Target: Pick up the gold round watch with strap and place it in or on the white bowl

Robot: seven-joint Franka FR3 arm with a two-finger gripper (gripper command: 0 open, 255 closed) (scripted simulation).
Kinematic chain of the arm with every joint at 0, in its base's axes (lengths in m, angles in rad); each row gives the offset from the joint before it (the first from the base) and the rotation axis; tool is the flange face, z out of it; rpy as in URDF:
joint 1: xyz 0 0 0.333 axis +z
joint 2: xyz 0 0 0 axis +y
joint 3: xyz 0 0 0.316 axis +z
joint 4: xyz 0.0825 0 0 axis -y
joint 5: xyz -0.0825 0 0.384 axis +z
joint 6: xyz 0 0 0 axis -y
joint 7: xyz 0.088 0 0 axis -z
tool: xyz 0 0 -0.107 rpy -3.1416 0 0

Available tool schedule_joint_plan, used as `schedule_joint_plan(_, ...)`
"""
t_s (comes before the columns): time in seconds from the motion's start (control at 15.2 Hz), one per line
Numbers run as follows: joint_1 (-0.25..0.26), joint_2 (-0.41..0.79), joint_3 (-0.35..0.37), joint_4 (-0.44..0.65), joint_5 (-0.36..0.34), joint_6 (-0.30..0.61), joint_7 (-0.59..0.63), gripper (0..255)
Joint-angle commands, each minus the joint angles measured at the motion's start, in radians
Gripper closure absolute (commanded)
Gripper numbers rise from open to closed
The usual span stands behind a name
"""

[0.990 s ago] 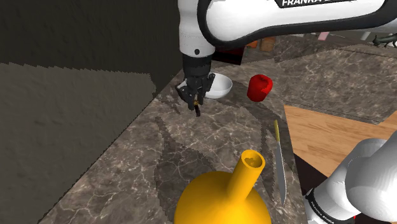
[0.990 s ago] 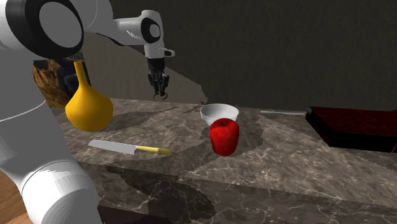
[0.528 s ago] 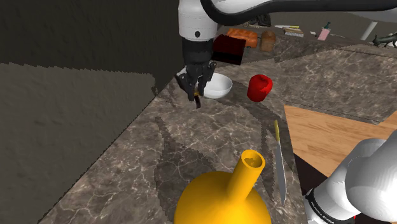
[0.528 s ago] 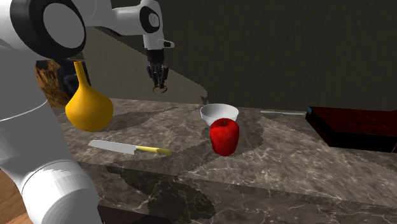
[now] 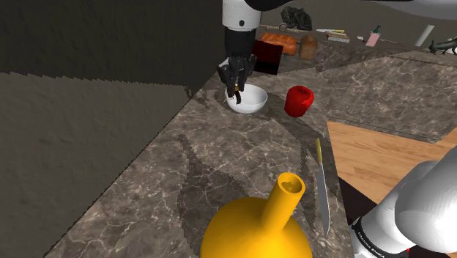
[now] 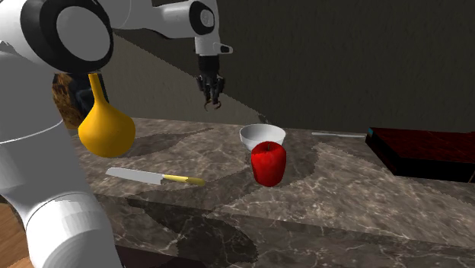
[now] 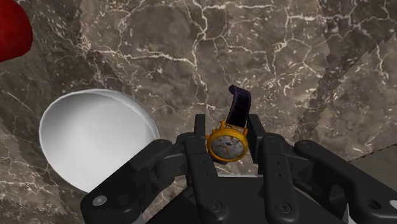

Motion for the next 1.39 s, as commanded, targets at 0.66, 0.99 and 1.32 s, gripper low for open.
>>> schedule_joint_plan(0.66,-0.116,0.19,-0.113,0.254,-0.05,-0.061,-0.235,255)
schedule_joint_plan(0.99,-0.148,0.271,-0.139,0.359,-0.062,-0.082,-0.297,255)
schedule_joint_plan(1.32,-0.153,0.251,-0.14,0.262,-0.058,-0.006,-0.296,255)
